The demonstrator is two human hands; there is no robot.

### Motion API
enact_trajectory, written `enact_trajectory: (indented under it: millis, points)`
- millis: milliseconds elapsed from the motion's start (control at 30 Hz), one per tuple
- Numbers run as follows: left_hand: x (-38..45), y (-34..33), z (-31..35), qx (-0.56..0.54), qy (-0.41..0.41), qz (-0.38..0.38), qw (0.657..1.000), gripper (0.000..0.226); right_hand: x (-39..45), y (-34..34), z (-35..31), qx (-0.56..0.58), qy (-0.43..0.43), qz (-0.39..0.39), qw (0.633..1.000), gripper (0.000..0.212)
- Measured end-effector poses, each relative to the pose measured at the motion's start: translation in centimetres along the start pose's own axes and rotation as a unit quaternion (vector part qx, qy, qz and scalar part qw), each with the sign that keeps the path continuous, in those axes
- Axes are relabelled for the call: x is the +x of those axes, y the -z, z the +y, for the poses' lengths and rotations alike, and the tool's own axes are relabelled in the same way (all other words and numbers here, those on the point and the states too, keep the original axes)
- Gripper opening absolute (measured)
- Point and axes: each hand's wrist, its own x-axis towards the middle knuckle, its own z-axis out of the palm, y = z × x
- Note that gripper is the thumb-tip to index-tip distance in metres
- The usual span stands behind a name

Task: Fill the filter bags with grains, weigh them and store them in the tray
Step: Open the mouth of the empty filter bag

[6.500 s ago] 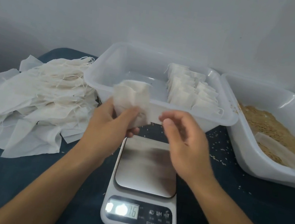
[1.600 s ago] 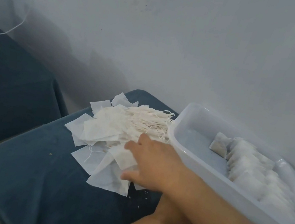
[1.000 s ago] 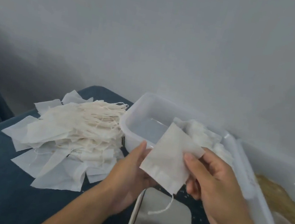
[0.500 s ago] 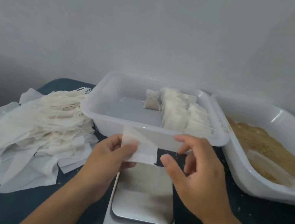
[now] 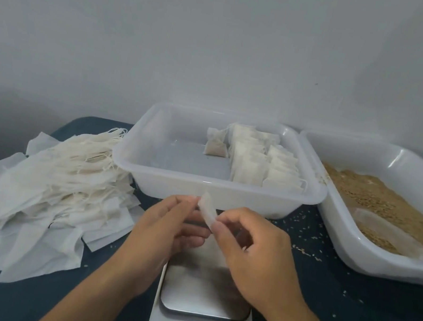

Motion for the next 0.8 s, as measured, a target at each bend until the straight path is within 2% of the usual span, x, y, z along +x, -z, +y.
enact_trajectory:
  millis: [100,133,200,300,467,800]
  points:
    - [-0.1,0.1,-0.3,0.124,-0.123,0.069,0.982,0.035,0.4,0.1,-0.2,0.192,-0.153,0.001,0.969,0.006]
    - [-0.2,0.1,-0.3,0.169,-0.166,0.064,0.969,0.028,0.4,0.1,-0.3,0.226,-0.177,-0.004,0.958,0.006]
    - [-0.6,-0.1,-0.7,0.218,-0.198,0.013,0.956,0.020,0.3,0.0,-0.6,0.271,-0.196,-0.025,0.942,0.008]
    - [-0.9,-0.7,-0.7,0.218,-0.181,-0.031,0.958,0.019,0.2,-0.1,-0.9,0.287,-0.196,-0.059,0.936,0.008]
    - [-1.0,-0.6,-0.5,0.190,-0.167,-0.035,0.967,0.014,0.3,0.3,-0.5,0.271,-0.208,-0.066,0.937,0.009]
    - [-1.1,-0.7,-0.2,0.212,-0.162,-0.040,0.963,0.025,0.4,0.5,-0.8,0.236,-0.215,-0.072,0.945,0.011]
